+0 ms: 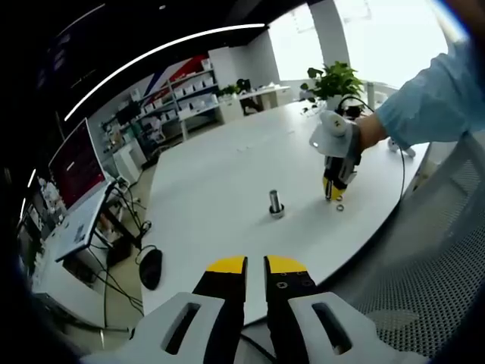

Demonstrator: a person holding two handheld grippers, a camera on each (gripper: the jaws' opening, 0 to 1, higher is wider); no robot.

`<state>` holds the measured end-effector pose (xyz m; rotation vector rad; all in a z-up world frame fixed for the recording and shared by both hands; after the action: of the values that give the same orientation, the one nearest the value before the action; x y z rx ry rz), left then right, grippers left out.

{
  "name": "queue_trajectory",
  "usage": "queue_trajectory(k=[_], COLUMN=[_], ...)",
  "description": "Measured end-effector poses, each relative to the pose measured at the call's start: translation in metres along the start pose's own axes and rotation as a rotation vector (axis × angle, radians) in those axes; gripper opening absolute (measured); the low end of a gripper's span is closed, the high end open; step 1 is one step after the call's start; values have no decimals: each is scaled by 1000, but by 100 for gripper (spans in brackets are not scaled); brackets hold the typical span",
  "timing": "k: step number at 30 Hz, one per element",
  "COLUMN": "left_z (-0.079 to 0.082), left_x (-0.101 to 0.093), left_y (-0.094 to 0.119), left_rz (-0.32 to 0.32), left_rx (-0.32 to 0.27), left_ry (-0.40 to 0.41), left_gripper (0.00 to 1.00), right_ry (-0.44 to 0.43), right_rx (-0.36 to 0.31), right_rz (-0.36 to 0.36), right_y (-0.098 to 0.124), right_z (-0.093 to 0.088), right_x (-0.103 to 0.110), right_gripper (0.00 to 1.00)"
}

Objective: Place the washer onto the threaded stud by aligning its center hole with the stud, sliding it down to the base, and recovering from edge contact or off-axis alignment until the washer reaches the visible bottom stop.

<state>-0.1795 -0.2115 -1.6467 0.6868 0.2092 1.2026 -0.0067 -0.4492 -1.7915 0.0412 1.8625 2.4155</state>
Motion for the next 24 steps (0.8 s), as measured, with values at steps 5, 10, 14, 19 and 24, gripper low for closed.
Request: queue_trajectory(k=[5, 10, 14, 19, 24], left_z=[0, 0, 0, 0, 0], left_x=[1, 1, 1, 1, 1], left_y=[0, 0, 0, 0, 0], left_rz=[0, 0, -1, -1, -2], left_rx=[-1, -1, -1, -1, -4], left_ry=[3, 4, 4, 5, 4], left_gripper=[6, 6, 6, 6, 6], right_ry=[0, 9, 37, 34, -20], right_rx=[-2, -8, 5, 8, -8], right_rz=[0, 0, 8, -7, -34], right_y=[-1, -2, -3, 5, 14], right_z=[4, 9, 9, 2, -7], right_x=[0, 0, 0, -6, -13], right_gripper=[13, 13, 14, 18, 24])
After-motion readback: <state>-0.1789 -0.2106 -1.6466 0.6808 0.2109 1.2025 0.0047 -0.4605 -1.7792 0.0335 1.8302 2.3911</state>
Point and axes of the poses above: the point that each gripper's makers call its tool centre point, and the gripper's own axes: y roughly backward along the fingers, x roughly to its left, z roughly out of its top, the point moved 6 cm from there along y, roughly backward along the fingers, and after that the axes turned 1 degree about y, right-handed, at the moved point
